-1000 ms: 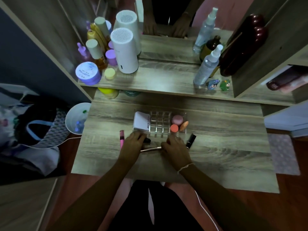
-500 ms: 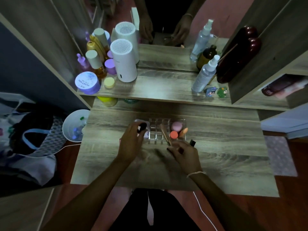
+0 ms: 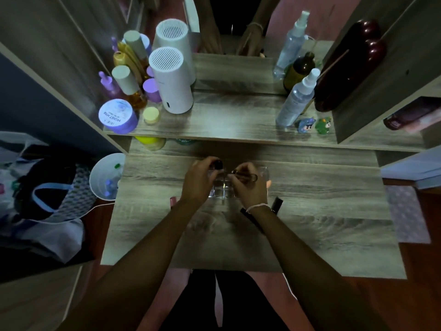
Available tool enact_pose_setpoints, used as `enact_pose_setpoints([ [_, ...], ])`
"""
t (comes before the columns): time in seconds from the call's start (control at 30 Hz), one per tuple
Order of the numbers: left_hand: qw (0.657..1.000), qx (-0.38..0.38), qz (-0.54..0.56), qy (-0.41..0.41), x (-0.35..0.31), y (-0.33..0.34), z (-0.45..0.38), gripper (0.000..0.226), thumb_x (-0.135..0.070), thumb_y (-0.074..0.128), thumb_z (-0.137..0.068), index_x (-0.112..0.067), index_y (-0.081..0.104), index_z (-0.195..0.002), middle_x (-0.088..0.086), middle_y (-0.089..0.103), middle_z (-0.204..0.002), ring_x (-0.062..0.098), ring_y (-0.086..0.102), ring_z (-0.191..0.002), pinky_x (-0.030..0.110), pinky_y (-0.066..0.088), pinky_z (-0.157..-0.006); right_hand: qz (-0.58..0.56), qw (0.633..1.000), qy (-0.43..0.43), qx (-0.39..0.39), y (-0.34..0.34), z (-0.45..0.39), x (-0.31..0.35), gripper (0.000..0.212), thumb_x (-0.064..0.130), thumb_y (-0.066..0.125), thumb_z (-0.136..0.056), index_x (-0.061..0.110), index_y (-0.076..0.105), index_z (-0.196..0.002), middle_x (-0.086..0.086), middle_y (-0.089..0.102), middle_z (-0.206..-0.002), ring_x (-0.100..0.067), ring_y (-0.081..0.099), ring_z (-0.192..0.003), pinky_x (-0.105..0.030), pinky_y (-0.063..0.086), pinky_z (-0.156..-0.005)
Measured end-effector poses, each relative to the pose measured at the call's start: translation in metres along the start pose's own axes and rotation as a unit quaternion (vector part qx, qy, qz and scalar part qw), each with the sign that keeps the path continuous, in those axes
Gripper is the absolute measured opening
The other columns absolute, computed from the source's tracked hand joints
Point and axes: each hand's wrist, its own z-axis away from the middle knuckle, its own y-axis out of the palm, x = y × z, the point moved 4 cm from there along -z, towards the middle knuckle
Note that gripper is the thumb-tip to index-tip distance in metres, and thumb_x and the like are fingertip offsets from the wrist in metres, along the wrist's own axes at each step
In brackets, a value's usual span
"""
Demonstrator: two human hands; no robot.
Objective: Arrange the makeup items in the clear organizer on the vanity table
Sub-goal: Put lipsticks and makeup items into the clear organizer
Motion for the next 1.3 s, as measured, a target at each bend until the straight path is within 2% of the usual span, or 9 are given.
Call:
enact_pose_setpoints([
  [0.07,1.0,-0.003,-0.016,-0.002,0.002,0.002,0.0,0.033,-0.014,0.067,-0.087,-0.013,0.061,-0.119,0.011,0.066,-0.112,0.023,0.058,-0.104,0.035,0.05,-0.089,0.079,0.996,-0.034,-0.006,0.001,-0.004,0.006,0.015,0.024,0.072,-0.076,0.025,0.059,-0.084,0.004,0.068,-0.086,-0.015,0.06,-0.087,-0.014,0.026,-0.086],
  [0.17,0.999,0.004,-0.052,0.009,0.002,0.006,-0.001,0.031,-0.014,0.067,-0.086,-0.014,0.062,-0.117,0.008,0.065,-0.113,0.023,0.054,-0.107,0.034,0.046,-0.09,0.177,0.982,-0.064,0.013,0.007,-0.012,0.012,0.015,0.021,0.068,-0.079,0.017,0.061,-0.091,-0.006,0.064,-0.098,-0.025,0.059,-0.095,-0.042,0.042,-0.092],
  [0.23,0.997,0.01,-0.078,0.014,0.004,0.007,-0.001,0.031,-0.015,0.067,-0.086,-0.014,0.063,-0.117,0.007,0.063,-0.116,0.023,0.051,-0.11,0.034,0.044,-0.092,0.23,0.97,-0.065,0.036,0.012,-0.014,0.015,0.014,0.022,0.064,-0.083,0.015,0.062,-0.095,-0.008,0.066,-0.101,-0.027,0.059,-0.099,-0.047,0.043,-0.092],
  [0.5,0.992,0.02,-0.123,0.025,0.001,0.008,-0.001,0.03,-0.015,0.065,-0.086,-0.015,0.062,-0.116,0.008,0.06,-0.119,0.026,0.049,-0.111,0.038,0.04,-0.094,0.269,0.961,-0.043,0.036,0.015,-0.018,0.019,0.014,0.023,0.06,-0.085,0.015,0.061,-0.096,-0.01,0.072,-0.098,-0.03,0.064,-0.099,-0.043,0.043,-0.093],
  [0.67,0.991,0.02,-0.131,0.028,0.0,0.007,-0.002,0.03,-0.018,0.064,-0.087,-0.014,0.062,-0.116,0.008,0.06,-0.119,0.025,0.049,-0.111,0.038,0.041,-0.095,0.244,0.968,-0.04,0.038,0.014,-0.019,0.023,0.018,0.025,0.062,-0.085,0.012,0.061,-0.098,-0.013,0.072,-0.099,-0.032,0.065,-0.097,-0.043,0.046,-0.09],
  [0.9,0.992,0.02,-0.122,0.025,-0.002,0.005,-0.002,0.031,-0.02,0.064,-0.089,-0.013,0.061,-0.118,0.008,0.06,-0.12,0.025,0.05,-0.112,0.039,0.042,-0.097,0.195,0.979,-0.039,0.05,0.011,-0.016,0.027,0.026,0.015,0.064,-0.078,0.013,0.056,-0.102,-0.012,0.07,-0.1,-0.032,0.064,-0.099,-0.05,0.045,-0.091],
  [1.1,0.99,0.011,-0.13,0.045,-0.007,0.003,0.001,0.031,-0.021,0.064,-0.088,-0.013,0.06,-0.118,0.008,0.058,-0.119,0.024,0.049,-0.111,0.037,0.043,-0.094,0.157,0.986,-0.051,0.012,-0.002,-0.004,0.027,0.032,0.01,0.065,-0.076,0.014,0.058,-0.107,-0.011,0.072,-0.095,-0.029,0.065,-0.095,-0.052,0.047,-0.093],
  [1.2,0.993,0.006,-0.11,0.034,-0.008,0.001,0.003,0.037,-0.021,0.066,-0.087,-0.012,0.058,-0.122,0.01,0.057,-0.122,0.025,0.049,-0.113,0.038,0.043,-0.096,0.133,0.989,-0.063,0.007,-0.008,0.004,0.026,0.023,0.014,0.066,-0.079,0.016,0.06,-0.101,-0.007,0.07,-0.087,-0.025,0.065,-0.086,-0.047,0.05,-0.087],
  [1.3,0.997,-0.013,-0.072,0.016,-0.002,-0.006,0.018,0.047,-0.022,0.068,-0.087,-0.012,0.054,-0.13,0.01,0.055,-0.125,0.026,0.05,-0.115,0.038,0.044,-0.096,0.121,0.99,-0.072,-0.011,-0.019,0.024,0.016,0.018,0.019,0.067,-0.082,0.02,0.06,-0.099,-0.004,0.068,-0.087,-0.016,0.063,-0.077,-0.037,0.056,-0.075],
])
